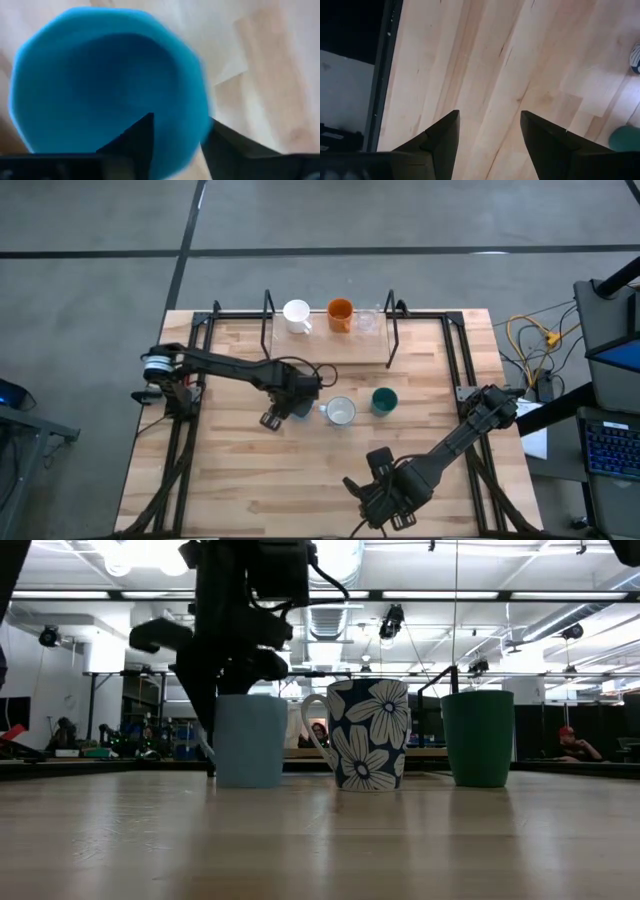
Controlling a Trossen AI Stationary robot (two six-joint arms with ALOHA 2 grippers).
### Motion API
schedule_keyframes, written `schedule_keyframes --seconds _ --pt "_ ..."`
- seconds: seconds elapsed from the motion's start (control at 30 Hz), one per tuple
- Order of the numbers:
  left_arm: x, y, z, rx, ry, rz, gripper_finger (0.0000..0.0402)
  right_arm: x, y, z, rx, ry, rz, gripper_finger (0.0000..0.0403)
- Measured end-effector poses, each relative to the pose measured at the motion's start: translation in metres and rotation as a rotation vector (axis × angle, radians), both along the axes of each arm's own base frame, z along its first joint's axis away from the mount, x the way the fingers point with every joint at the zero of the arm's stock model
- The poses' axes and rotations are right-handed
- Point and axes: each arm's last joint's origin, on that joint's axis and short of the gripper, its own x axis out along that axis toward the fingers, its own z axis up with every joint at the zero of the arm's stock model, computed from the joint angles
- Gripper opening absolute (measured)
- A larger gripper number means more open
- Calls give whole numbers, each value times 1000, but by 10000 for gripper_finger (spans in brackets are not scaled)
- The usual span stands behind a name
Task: Stack small to large cups/mugs on shelf
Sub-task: Put the blue mug on the shelf
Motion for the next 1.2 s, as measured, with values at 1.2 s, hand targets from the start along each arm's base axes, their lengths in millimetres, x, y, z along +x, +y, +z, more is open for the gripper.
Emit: schedule_keyframes --seconds 1.2 --pt "-36 76 101 160 10 168 1 -6 4 -7 -27 6 14 203"
